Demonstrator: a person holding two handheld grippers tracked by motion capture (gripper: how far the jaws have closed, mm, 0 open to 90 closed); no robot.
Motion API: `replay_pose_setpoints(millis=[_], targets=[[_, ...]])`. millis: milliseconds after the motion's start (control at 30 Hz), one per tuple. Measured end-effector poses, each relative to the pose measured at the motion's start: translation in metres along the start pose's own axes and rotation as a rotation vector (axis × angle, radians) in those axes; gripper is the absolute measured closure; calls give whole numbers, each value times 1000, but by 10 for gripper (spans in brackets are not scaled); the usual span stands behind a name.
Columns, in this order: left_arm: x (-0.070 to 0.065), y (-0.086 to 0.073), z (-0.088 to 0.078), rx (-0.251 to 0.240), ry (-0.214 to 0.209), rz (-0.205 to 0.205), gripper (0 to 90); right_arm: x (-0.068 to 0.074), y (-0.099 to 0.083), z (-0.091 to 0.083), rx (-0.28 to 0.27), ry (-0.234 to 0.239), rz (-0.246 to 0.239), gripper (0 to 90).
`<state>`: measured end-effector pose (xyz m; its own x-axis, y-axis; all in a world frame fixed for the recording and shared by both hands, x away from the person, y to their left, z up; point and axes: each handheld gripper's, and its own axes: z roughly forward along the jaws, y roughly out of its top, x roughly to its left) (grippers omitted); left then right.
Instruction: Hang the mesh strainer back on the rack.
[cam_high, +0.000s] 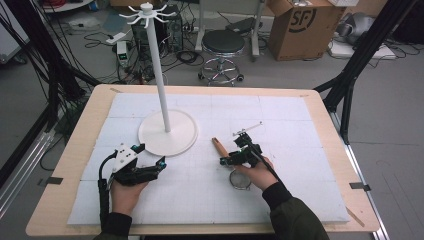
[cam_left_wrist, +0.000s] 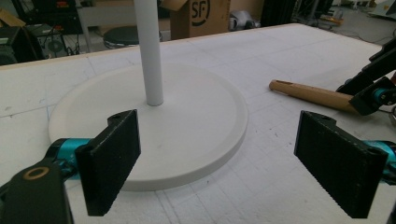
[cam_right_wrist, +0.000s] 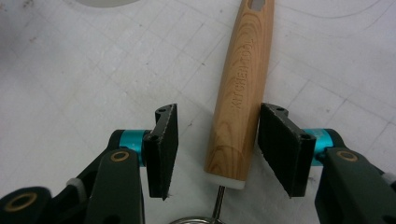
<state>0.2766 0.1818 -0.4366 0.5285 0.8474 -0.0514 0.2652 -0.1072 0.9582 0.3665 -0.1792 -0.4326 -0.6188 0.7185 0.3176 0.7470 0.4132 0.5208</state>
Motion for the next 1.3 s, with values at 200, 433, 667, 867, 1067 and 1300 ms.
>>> replay_pose_setpoints(millis=[200, 433, 667, 867, 1067, 1300], targets=[[0, 0, 0, -4, -1, -2, 150, 3, 0, 2, 3, -5, -17, 491], [0, 0, 0, -2, -1, 1, 150, 8, -1, 4, 11, -74, -87, 567], [-1, 1, 1, 1, -4, 6, 150, 18, 1, 8, 38, -154, -118, 616], [-3, 1, 2, -1, -8, 6, 150, 24, 8, 11, 97, -203, -149, 617], [-3, 1, 2, 0, -9, 7, 151, 24, 12, 13, 131, -203, -164, 635], [-2, 1, 2, 0, -8, 7, 153, 26, 11, 12, 129, -207, -206, 682]])
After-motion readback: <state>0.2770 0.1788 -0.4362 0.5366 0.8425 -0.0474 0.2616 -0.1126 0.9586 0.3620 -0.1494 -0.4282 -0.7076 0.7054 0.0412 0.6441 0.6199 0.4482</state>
